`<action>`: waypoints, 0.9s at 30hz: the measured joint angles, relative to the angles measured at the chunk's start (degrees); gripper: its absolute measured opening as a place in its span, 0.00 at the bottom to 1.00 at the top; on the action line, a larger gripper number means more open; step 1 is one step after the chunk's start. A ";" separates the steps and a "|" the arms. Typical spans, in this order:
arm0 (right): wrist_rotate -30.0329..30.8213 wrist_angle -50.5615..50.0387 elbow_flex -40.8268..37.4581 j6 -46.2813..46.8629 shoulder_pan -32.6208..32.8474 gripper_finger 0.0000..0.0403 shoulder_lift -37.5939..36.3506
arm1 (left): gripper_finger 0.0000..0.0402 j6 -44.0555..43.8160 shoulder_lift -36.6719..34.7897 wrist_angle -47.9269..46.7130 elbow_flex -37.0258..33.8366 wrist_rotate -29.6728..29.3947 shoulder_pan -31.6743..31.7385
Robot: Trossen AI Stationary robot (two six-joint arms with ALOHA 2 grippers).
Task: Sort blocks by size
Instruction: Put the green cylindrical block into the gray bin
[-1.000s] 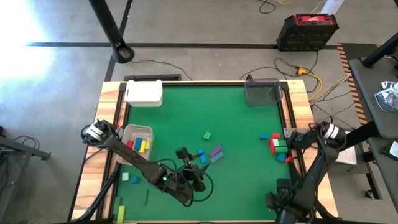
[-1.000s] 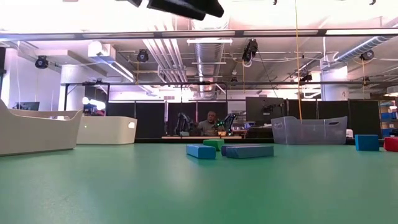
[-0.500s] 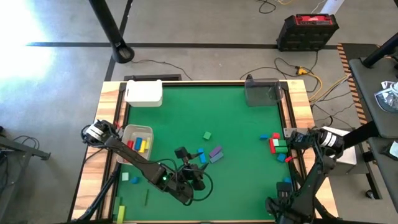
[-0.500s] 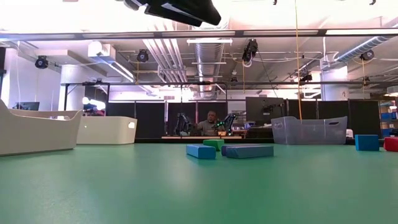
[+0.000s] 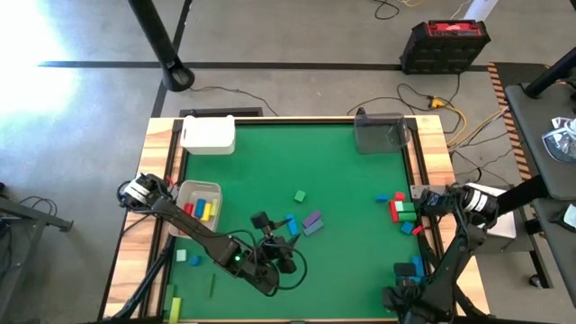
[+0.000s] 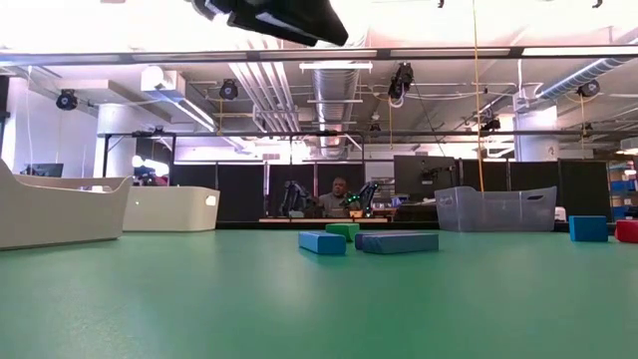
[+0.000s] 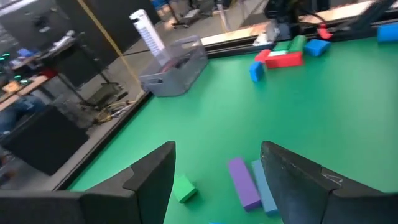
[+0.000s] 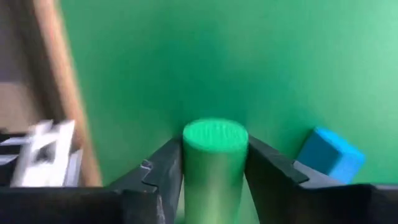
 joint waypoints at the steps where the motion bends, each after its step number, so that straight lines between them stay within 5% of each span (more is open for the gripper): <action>1: 0.49 0.29 -0.58 0.01 -0.03 0.38 0.18 | 0.55 -0.82 0.00 -0.06 -0.44 -0.72 -0.06; 12: 1.71 4.43 -3.60 -12.29 -4.64 0.31 -2.07 | 0.55 -10.64 -0.23 2.91 -6.44 3.12 -3.34; 18: 21.05 5.59 -3.01 -24.66 -10.67 0.31 -9.24 | 0.55 -6.84 -1.32 8.63 -6.55 3.26 -8.18; 24: 32.70 11.49 -3.12 -37.59 -16.86 0.31 -14.91 | 0.55 -0.81 -1.46 21.80 -7.08 4.91 -9.64; 27: 33.27 18.00 -4.11 -43.33 -18.83 0.31 -16.82 | 0.57 2.11 -1.46 26.83 -8.39 5.24 -9.35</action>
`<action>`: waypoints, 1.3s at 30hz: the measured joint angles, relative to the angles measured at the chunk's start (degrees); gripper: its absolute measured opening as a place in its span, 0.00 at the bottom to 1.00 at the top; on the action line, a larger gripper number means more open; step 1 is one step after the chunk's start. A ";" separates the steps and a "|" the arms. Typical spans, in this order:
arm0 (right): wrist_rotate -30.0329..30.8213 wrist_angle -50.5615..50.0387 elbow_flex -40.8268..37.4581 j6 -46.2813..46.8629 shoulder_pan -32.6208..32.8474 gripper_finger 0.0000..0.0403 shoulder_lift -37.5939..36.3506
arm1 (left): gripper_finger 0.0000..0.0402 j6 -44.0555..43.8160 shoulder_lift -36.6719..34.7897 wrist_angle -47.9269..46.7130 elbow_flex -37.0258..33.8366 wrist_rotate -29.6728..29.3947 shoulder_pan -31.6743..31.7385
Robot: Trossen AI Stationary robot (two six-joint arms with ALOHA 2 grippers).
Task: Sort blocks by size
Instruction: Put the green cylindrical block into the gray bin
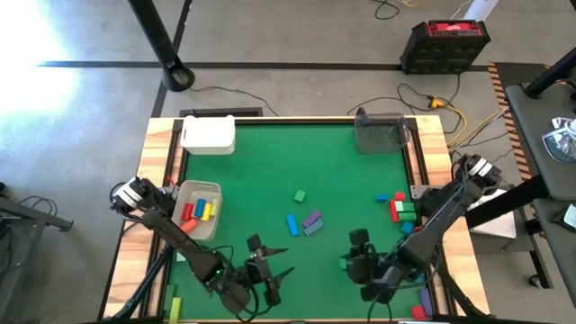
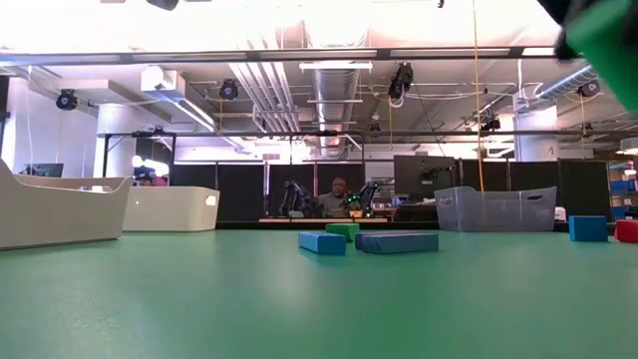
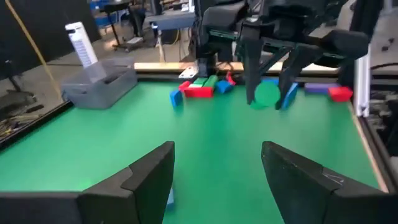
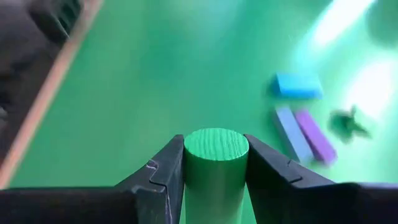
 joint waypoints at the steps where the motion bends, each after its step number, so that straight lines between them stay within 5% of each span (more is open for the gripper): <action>1: -0.27 3.04 -0.65 -1.99 -0.37 0.31 -0.62 | 0.58 1.36 0.00 2.84 -0.63 -0.02 0.15; 9: -0.16 27.82 -8.71 -12.18 -1.19 0.31 -5.01 | 0.67 20.29 2.69 37.88 -8.79 4.03 1.68; 14: -0.28 37.69 -13.11 -15.95 -1.23 0.31 -8.28 | 0.68 25.82 6.88 46.88 -9.56 5.57 3.23; 27: -0.28 54.21 -16.01 -23.37 -2.39 0.31 -9.99 | 0.66 28.25 12.14 49.10 -3.29 15.74 6.94; 39: 2.15 63.58 -16.03 -27.40 -4.10 0.31 -4.82 | 0.65 34.28 16.13 34.96 10.72 17.23 8.78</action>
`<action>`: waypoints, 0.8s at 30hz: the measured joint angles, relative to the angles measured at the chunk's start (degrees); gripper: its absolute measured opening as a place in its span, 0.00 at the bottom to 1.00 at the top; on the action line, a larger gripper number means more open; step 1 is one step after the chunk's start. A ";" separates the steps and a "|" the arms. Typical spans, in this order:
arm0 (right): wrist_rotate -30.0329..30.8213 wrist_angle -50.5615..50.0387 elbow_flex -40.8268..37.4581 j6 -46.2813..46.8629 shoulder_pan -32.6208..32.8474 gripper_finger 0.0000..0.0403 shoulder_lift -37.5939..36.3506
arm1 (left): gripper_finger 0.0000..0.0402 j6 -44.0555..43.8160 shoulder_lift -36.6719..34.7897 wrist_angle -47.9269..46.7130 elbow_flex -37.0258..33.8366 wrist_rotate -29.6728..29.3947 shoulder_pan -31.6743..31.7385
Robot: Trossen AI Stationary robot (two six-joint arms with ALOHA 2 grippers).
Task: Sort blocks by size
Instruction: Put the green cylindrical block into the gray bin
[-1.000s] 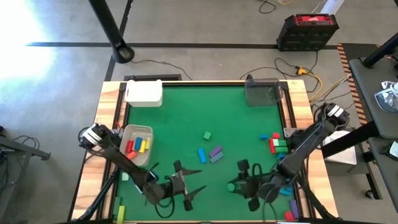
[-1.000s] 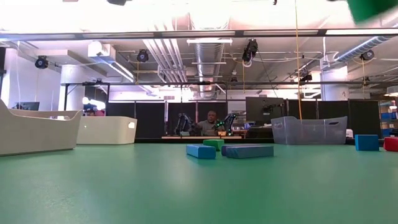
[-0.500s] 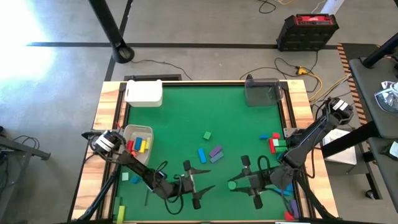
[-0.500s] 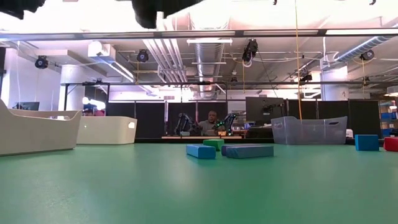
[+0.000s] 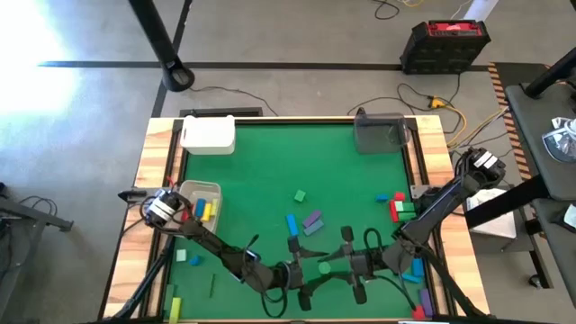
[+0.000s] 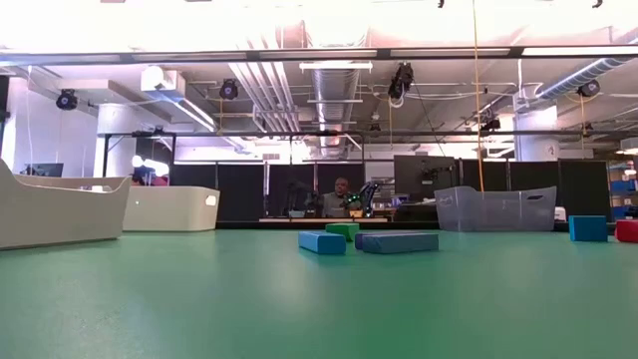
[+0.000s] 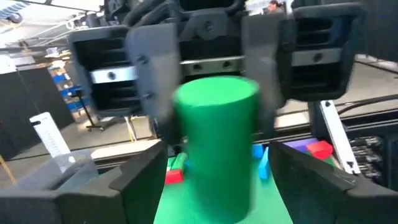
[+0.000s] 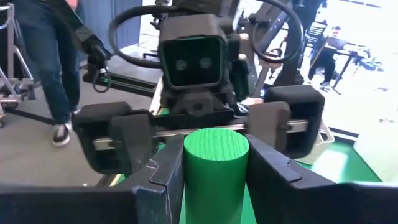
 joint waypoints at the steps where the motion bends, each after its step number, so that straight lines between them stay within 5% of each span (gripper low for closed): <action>1: 0.07 0.02 0.00 0.00 -0.02 0.31 -0.02 | 0.63 -0.26 0.00 -0.29 0.07 -0.01 -0.01; 10: 0.03 -0.20 -0.01 -0.19 0.04 0.31 -0.05 | 0.27 -1.41 -0.59 -0.75 -0.54 -0.15 -0.04; 15: 1.65 -0.23 -0.02 1.92 0.02 0.45 -0.09 | 0.28 -1.35 -2.25 -5.54 -0.79 -0.20 -0.45; 18: 5.09 -3.09 -0.02 3.54 0.04 0.61 -0.87 | 0.28 -8.94 -6.48 -19.61 -0.66 -0.33 -0.72; 24: 6.14 -17.48 -0.02 12.92 0.28 0.83 -3.44 | 0.28 -43.91 -16.35 -71.49 3.64 1.73 -0.94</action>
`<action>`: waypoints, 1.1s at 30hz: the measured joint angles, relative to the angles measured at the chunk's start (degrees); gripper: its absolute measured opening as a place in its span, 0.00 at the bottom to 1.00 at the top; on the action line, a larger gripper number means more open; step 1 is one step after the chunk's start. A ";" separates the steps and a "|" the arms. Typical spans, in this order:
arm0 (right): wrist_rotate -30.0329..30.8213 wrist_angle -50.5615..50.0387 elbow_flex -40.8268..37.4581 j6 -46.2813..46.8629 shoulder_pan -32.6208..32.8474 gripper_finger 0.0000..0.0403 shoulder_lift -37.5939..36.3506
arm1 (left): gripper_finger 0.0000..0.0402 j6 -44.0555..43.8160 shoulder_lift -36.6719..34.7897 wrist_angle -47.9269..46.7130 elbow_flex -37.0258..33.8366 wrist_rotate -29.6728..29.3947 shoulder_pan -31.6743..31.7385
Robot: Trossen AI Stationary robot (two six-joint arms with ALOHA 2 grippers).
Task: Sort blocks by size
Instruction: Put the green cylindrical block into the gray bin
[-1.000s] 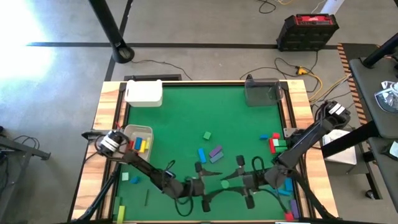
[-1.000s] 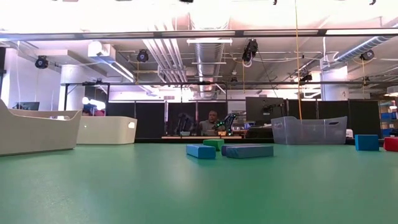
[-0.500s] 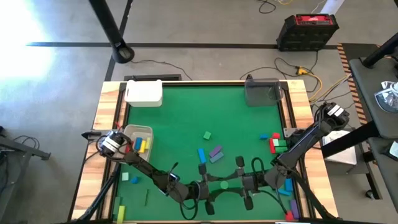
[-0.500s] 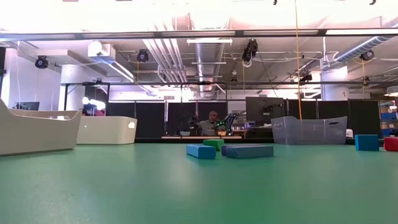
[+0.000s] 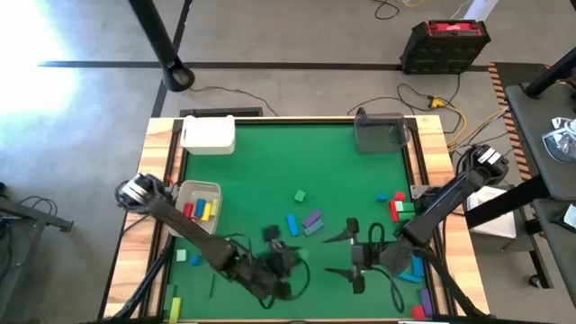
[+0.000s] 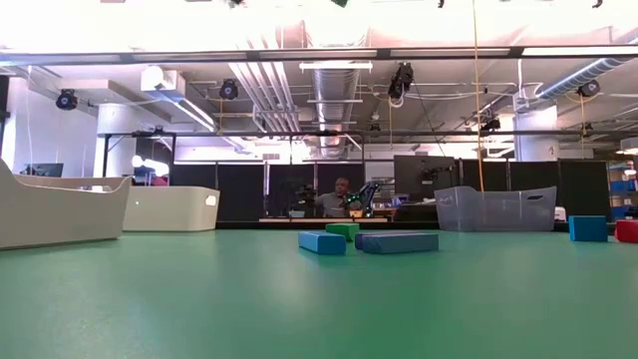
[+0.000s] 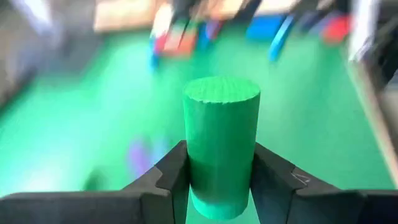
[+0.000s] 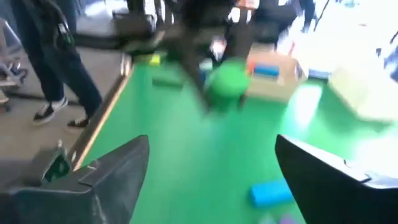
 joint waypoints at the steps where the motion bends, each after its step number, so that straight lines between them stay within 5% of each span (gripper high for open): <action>1: -0.07 -2.53 0.00 2.33 0.04 0.85 -0.23 | 0.28 -7.79 -1.15 -9.41 1.00 1.37 0.05; 6: -0.02 -9.60 0.00 9.52 0.77 0.88 -0.03 | 0.28 -41.56 -3.33 -51.39 5.46 10.75 0.47; 10: -0.07 -9.97 -0.11 10.03 1.16 0.87 0.85 | 0.28 -57.18 -4.51 -69.18 5.26 22.43 2.79; 13: -0.16 -9.96 -0.12 10.03 1.18 0.85 1.30 | 0.28 -58.44 -7.03 -65.49 1.37 26.58 5.57; 28: -0.23 -13.22 -0.24 11.65 2.64 0.75 1.11 | 0.28 -57.00 -13.89 -65.62 -17.16 30.06 23.79; 33: -0.25 -13.45 -0.39 12.60 3.18 0.73 1.11 | 0.28 -56.29 -15.62 -58.75 -23.13 30.16 26.46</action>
